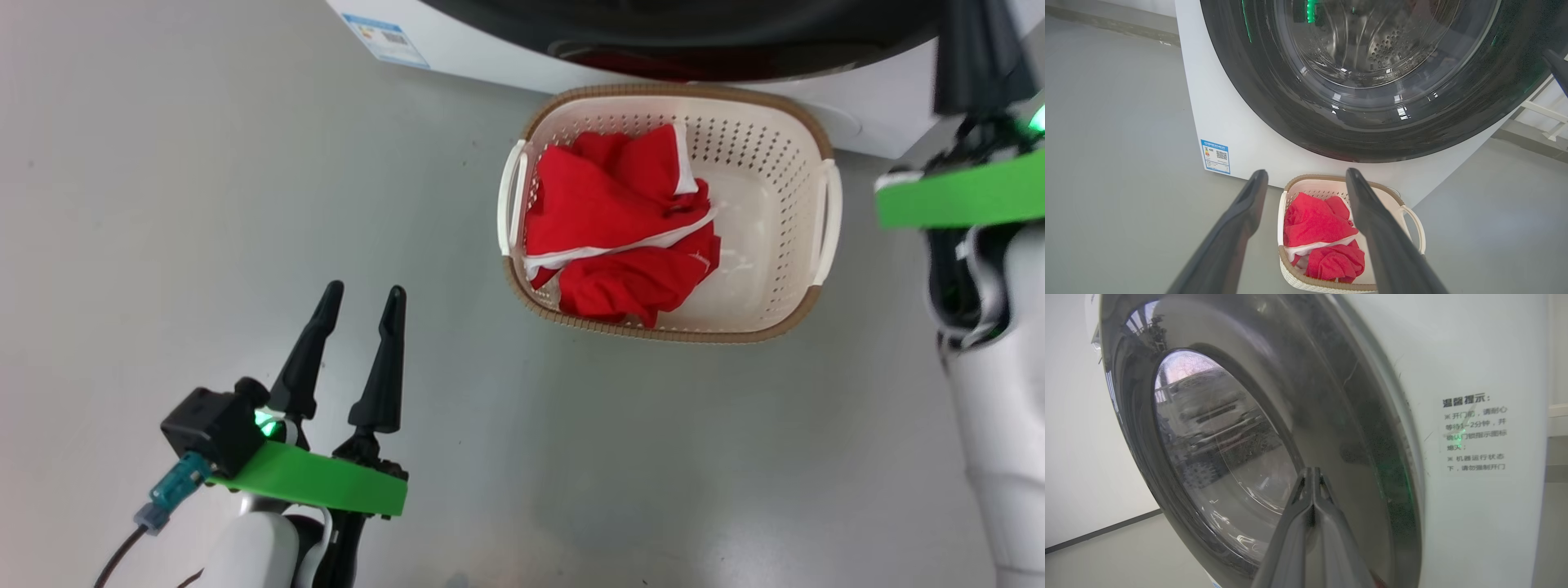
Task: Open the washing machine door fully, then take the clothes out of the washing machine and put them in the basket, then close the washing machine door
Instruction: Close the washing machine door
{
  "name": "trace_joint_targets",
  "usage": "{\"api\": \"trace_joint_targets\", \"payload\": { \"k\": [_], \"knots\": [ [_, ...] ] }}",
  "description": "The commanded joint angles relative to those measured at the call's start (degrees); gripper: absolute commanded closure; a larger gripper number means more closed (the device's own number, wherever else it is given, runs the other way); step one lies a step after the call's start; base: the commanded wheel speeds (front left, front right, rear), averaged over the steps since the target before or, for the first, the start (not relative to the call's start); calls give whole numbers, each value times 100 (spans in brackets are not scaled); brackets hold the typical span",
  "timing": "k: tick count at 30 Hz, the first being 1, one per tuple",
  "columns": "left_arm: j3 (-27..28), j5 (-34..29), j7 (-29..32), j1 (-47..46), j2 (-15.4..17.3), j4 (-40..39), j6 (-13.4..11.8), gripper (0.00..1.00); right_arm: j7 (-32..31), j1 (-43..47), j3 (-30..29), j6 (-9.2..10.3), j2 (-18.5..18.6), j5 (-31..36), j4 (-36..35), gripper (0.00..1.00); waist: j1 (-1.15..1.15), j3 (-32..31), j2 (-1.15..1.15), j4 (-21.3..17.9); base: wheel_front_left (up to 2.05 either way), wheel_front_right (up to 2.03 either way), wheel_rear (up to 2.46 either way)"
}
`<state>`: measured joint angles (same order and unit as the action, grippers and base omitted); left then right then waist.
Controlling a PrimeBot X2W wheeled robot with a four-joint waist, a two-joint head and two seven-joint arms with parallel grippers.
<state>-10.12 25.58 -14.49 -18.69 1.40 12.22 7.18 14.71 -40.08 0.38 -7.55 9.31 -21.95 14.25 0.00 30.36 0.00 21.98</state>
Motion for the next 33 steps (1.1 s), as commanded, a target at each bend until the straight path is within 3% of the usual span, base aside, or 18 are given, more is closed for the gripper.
{"api": "trace_joint_targets", "payload": {
  "k": [1, 4, 5, 6, 21, 33],
  "knots": [
    [224, -69, -51, 147, 148, -78, 31, 0, 29, 202, 158, 6, -115, -104, -116, 78, 0, -158, 0, -108, 0, 0, 0],
    [274, -144, -51, 212, 148, -32, 31, 0, 29, 480, 278, 6, -119, -124, -77, 49, 0, -339, 0, -196, 0, 0, 0],
    [292, -174, -51, 239, 148, -17, 31, 0, 29, 576, 317, 6, -119, -131, -67, 7, 0, -404, 0, -229, 0, 0, 0],
    [309, -203, -51, 268, 148, -3, 31, 0, 29, 677, 348, 6, -120, -139, -67, 0, 0, -472, 0, -260, 0, 0, 0],
    [545, -640, -51, 736, 148, 119, 31, 0, 29, 2172, 419, 6, -284, -285, -134, 0, 0, -1340, 0, -728, 0, 0, 0],
    [829, -826, -51, 996, 205, 118, 31, 0, 29, 2933, 507, 6, -326, -337, -48, 0, 0, -1688, 0, -1201, 0, 0, 0]
  ]
}}
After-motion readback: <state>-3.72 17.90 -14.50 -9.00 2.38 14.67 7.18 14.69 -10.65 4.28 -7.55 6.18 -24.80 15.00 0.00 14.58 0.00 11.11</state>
